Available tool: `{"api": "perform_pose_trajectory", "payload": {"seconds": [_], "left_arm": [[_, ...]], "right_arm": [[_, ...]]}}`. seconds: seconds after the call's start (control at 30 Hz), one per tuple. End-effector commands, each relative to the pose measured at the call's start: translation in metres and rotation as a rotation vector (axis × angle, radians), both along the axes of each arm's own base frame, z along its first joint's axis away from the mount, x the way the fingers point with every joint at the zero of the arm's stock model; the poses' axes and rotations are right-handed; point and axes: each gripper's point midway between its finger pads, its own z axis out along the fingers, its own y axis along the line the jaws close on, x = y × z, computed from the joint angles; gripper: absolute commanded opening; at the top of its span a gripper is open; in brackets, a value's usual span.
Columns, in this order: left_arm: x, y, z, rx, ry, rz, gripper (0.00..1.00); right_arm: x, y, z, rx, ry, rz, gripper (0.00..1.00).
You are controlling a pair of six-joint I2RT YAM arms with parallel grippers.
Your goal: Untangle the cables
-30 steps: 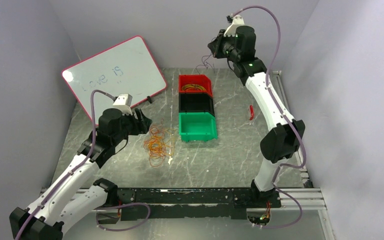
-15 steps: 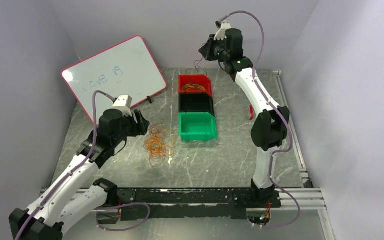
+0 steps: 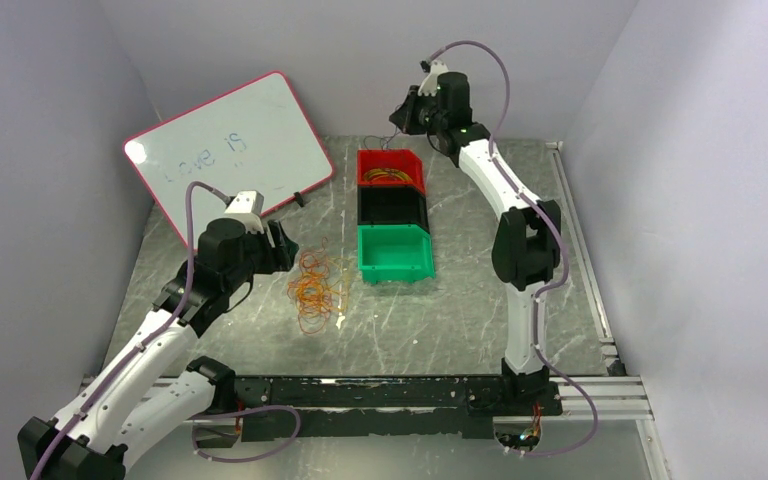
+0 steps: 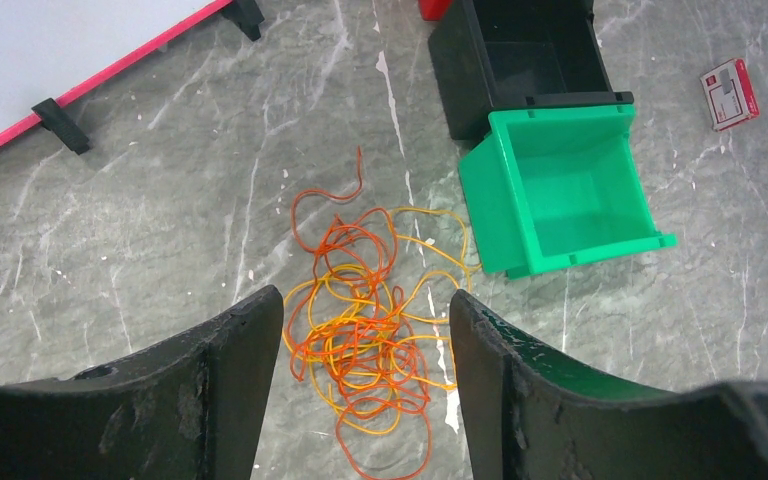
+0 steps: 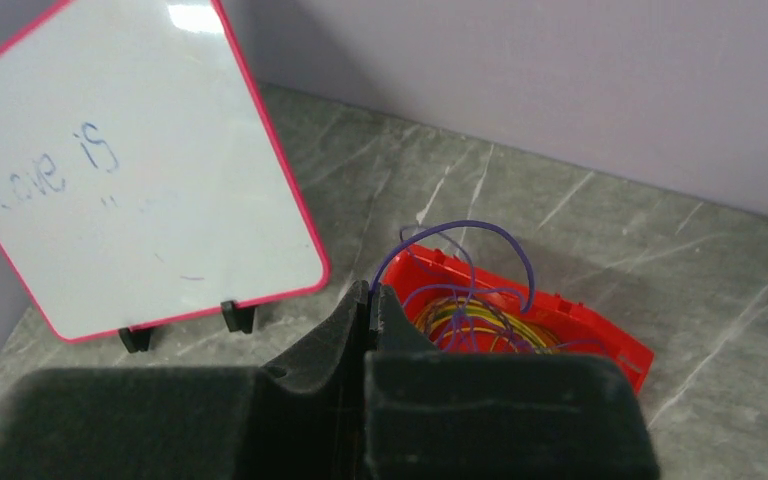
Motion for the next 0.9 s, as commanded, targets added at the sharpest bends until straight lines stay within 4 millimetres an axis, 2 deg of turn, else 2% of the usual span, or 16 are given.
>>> {"api": "perform_pose_trajectory", "payload": {"seconds": [0.0,0.43,0.7,0.87], "left_arm": [[0.000,-0.001,0.010,-0.007,-0.025,-0.004,0.67],[-0.001,-0.001,0.007,-0.007,-0.017,-0.007,0.66],[-0.002,-0.002,0.005,-0.008,-0.011,-0.010,0.66],[-0.002,-0.002,0.006,-0.012,-0.009,-0.013,0.66]], "right_arm": [[0.003,0.004,-0.028,0.004,0.046,0.016,0.00],[0.003,-0.002,-0.096,-0.070,0.149,0.002,0.00],[-0.008,0.009,-0.158,-0.119,0.257,0.037,0.00],[-0.008,0.014,-0.180,-0.153,0.284,0.045,0.00]]}}
